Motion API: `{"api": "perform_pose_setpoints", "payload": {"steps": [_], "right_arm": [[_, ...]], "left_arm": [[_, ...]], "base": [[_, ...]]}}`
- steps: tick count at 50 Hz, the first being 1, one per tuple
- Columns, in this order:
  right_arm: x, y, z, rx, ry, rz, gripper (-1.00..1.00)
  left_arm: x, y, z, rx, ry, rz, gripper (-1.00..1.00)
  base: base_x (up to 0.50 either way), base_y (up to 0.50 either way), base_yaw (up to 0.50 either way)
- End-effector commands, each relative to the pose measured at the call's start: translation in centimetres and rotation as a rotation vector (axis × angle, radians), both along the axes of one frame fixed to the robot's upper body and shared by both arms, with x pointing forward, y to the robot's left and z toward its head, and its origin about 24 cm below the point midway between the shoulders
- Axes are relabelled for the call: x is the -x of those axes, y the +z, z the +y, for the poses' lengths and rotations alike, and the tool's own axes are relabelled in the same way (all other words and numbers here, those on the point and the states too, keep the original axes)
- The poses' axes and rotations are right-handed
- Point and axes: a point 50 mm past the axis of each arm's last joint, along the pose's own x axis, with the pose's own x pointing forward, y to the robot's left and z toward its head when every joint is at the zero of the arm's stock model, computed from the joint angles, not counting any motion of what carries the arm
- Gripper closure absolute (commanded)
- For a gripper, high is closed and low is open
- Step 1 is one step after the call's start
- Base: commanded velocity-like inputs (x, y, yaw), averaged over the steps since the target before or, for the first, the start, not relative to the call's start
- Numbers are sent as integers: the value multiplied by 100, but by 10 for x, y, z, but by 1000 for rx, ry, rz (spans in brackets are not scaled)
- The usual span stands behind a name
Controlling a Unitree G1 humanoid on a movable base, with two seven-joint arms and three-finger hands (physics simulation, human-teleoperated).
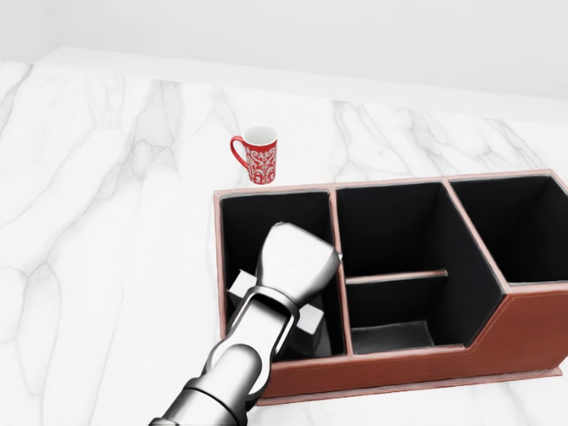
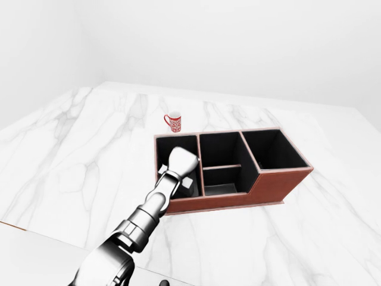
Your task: Pick up the book and place it in the left compartment of the caddy.
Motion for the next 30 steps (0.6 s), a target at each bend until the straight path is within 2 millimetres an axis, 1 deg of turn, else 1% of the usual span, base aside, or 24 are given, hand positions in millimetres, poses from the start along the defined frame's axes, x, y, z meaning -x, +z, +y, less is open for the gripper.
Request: {"api": "perform_pose_setpoints", "payload": {"steps": [1,6,12,25,27,29,30], "right_arm": [[0,-1,0,3,1,7,-100],[-2,-3,1,1,7,19,-100],[-1,-2,1,4,5,12,-100],[-2,-3,1,0,6,17,-100],[-2,-2,1,1,6,15,-100],[-2,-3,1,0,5,16,-100],[-2,-3,1,-2,6,16,-100]], "left_arm": [[-4,-7,0,19,-20,2,100],[-4,-11,-1,14,-27,9,100],[-2,-12,-3,3,-35,13,100],[-5,-18,2,-2,-29,28,100],[-6,-18,3,-6,-26,29,80],[-7,-16,4,-4,-23,25,31],[-7,-16,5,-2,-21,25,14]], "base": [[0,0,0],[0,0,0],[0,0,0],[0,0,0],[0,0,0],[0,0,0],[0,0,0]]}}
